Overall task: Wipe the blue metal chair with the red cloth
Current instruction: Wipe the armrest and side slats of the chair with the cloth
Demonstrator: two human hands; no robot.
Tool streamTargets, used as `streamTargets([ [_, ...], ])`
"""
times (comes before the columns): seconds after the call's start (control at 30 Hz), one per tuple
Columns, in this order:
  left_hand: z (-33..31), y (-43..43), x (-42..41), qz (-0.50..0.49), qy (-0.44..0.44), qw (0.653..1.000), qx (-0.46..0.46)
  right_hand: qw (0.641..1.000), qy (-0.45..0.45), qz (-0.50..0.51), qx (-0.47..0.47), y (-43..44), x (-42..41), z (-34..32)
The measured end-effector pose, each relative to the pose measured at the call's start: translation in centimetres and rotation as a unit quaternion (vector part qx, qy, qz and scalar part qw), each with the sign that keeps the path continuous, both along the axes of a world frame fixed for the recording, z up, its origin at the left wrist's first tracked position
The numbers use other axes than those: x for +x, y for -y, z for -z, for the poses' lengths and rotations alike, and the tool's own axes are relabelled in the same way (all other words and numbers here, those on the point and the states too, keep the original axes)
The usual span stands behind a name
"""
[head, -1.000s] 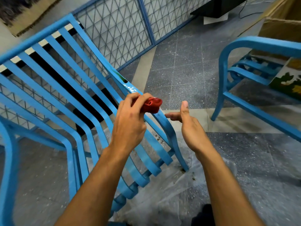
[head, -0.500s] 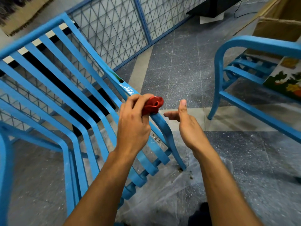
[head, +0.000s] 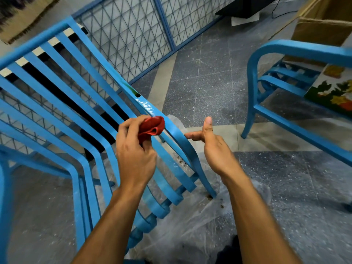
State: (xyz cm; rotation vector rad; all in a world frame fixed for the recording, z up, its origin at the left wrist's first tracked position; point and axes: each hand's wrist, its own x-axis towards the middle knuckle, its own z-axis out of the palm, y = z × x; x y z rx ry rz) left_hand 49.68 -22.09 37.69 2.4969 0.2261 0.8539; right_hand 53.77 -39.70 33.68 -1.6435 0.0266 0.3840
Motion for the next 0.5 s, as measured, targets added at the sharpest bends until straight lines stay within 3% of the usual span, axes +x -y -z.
streamTargets([
  [0.3,2.3,2.6,-1.0,0.095,-0.06,0.987,0.113,1.0,0.001,0.011,0.0,0.5,-0.2,-0.5],
  [0.5,1.8,1.9,-2.1,0.102,-0.09,0.987,0.089,1.0,-0.002,0.027,0.002,0.6,-0.2,-0.4],
])
